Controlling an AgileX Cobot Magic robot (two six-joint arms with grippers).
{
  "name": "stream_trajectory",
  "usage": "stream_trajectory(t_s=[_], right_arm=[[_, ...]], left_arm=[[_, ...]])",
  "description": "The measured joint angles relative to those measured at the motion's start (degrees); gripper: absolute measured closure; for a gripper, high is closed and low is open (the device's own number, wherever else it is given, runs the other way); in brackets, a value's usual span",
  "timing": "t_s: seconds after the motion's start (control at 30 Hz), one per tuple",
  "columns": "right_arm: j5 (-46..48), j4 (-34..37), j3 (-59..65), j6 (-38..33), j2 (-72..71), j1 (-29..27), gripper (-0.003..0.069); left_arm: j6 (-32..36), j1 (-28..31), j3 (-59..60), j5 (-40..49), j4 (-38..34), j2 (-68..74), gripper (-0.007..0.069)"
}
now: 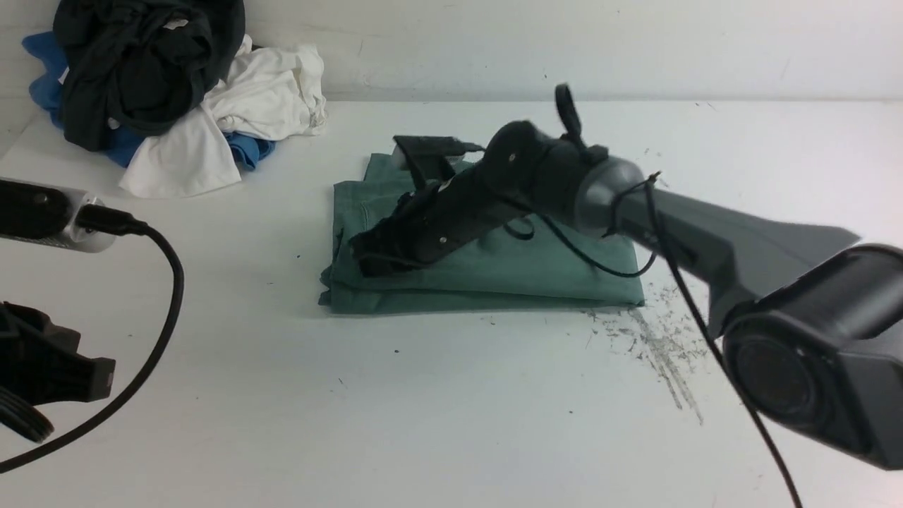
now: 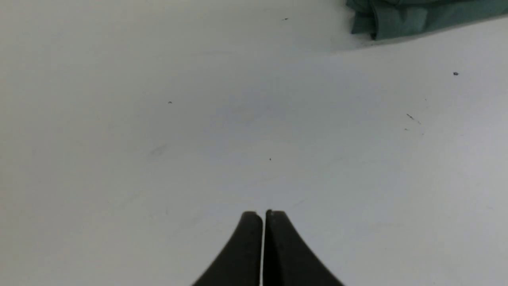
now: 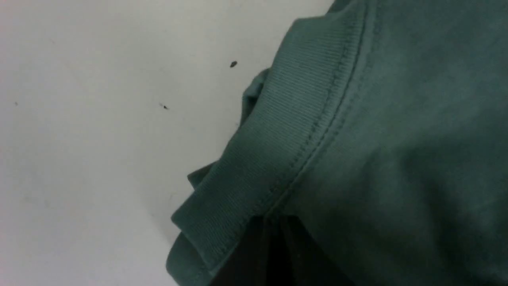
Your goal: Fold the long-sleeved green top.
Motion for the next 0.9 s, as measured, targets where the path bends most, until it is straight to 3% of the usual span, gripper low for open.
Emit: stream_trajectory(t_s=[0.17, 0.27, 0.3, 0.37, 0.47, 0.63, 0.9], right_arm=[[0.8, -5.8, -3.0, -2.4, -1.4, 1.6, 0.0669], [6.3, -17.2, -8.2, -0.2, -4.9, 0.7, 0.0669], [6.6, -17.2, -8.6, 0.0, -5.1, 0.6, 0.0669], [11.7, -26.5, -12.3, 3.9, -8.2, -1.2, 0.0670], [15.5, -32.0, -13.6, 7.9, -9.3, -4.4, 0.0670], [18.0, -34.4, -13.5, 10.0, -5.6, -8.5, 0.0671], [14.1, -35.9, -12.8, 10.1, 2.9, -12.4, 0.0671]], left_arm=[[0.1, 0.0, 0.0, 0.5, 0.0, 0.0, 0.0631], [0.2, 0.0, 0.0, 1.2, 0.0, 0.0, 0.0631], [0.2, 0.0, 0.0, 1.2, 0.0, 0.0, 0.0631], [0.2, 0.0, 0.0, 1.3, 0.0, 0.0, 0.0631], [0.2, 0.0, 0.0, 1.3, 0.0, 0.0, 0.0631], [0.2, 0.0, 0.0, 0.9, 0.0, 0.0, 0.0631], [0.4, 0.0, 0.0, -1.9, -0.1, 0.0, 0.0631]])
